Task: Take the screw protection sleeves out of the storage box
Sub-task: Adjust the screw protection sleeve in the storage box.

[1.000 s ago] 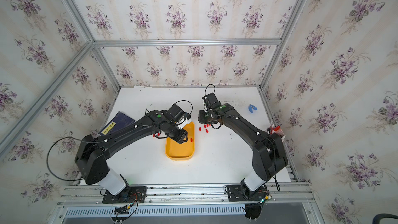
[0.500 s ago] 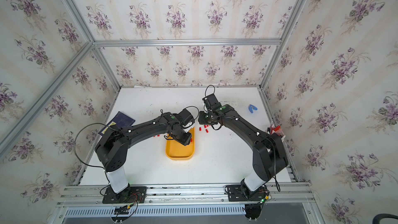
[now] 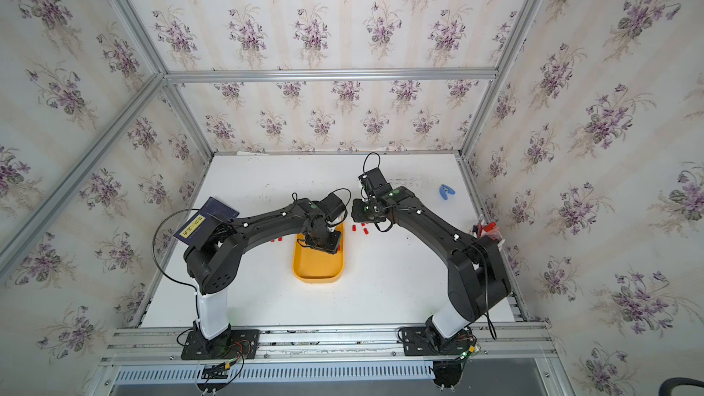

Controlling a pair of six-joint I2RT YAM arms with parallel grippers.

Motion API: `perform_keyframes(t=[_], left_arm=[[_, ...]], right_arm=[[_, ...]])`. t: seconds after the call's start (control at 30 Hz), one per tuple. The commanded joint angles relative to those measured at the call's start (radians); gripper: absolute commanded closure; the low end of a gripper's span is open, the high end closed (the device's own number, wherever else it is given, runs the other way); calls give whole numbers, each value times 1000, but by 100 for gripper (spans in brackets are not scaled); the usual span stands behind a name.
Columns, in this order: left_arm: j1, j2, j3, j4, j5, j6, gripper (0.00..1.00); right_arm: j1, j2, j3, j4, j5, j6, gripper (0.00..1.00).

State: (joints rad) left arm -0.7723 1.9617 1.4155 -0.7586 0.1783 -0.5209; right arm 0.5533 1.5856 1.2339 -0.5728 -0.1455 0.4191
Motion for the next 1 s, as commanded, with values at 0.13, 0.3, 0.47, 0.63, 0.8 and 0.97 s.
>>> perform_keyframes(t=[0.13, 0.3, 0.47, 0.63, 0.8, 0.97], left_arm=[[5, 33, 25, 18, -2, -69, 56], [12, 67, 55, 12, 0, -82, 56], [14, 88, 70, 12, 3, -86, 56], [16, 114, 94, 3, 0, -84, 56], [16, 143, 123, -9, 7, -78, 56], [18, 144, 117, -14, -10, -68, 62]], right_arm=[[-1, -9, -15, 12, 13, -10, 59], [0, -15, -28, 19, 17, -12, 59], [0, -13, -38, 26, 12, -12, 60], [-1, -11, -44, 34, 4, -13, 60], [-1, -6, -47, 48, -8, -14, 60], [-1, 1, -44, 54, -18, -14, 60]])
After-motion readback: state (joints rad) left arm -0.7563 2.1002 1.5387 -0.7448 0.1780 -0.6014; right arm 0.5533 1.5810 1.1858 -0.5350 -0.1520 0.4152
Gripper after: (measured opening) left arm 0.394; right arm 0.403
